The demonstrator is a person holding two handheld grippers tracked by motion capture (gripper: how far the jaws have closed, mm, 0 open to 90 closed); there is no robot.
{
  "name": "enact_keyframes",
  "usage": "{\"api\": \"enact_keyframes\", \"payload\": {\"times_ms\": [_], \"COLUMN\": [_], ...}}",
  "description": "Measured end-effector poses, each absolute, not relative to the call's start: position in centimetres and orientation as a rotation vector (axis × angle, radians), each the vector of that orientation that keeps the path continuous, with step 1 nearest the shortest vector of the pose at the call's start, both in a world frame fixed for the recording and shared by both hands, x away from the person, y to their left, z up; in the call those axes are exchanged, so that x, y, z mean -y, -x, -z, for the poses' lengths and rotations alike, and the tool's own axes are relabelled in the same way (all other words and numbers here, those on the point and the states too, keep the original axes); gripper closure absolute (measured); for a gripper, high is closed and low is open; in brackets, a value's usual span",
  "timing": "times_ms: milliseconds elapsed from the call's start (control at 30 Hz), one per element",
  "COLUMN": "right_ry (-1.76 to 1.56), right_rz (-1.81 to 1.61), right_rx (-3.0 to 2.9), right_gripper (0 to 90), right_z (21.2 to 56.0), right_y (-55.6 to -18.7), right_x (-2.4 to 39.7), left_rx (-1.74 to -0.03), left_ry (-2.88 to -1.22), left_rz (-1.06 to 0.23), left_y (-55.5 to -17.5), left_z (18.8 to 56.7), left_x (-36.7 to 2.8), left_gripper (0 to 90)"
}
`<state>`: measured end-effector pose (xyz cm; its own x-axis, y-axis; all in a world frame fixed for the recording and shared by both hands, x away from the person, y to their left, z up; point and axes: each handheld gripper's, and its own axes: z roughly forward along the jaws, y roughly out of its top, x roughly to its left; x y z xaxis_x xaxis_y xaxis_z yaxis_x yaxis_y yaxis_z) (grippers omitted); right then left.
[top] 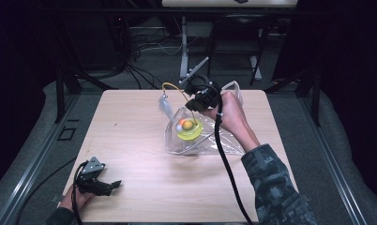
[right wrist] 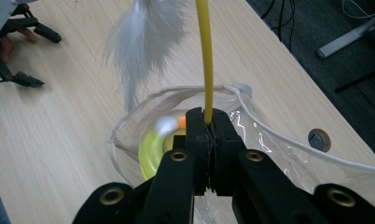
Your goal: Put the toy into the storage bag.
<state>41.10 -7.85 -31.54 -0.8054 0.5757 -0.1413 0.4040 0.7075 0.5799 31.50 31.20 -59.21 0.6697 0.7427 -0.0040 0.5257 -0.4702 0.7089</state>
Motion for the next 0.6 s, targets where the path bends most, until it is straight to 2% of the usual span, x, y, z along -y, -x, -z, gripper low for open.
{"api": "enact_keyframes", "payload": {"times_ms": [600], "right_ry": [-0.778], "right_rz": [-0.669], "right_rx": [-2.596], "right_gripper": [88.1], "right_z": [33.6], "right_y": [-41.9], "right_x": [8.2], "left_rx": [-0.975], "left_ry": [-2.174], "left_rz": [-0.409], "left_y": [-31.5], "left_z": [59.3], "left_x": [-31.2], "left_gripper": [0.0]}}
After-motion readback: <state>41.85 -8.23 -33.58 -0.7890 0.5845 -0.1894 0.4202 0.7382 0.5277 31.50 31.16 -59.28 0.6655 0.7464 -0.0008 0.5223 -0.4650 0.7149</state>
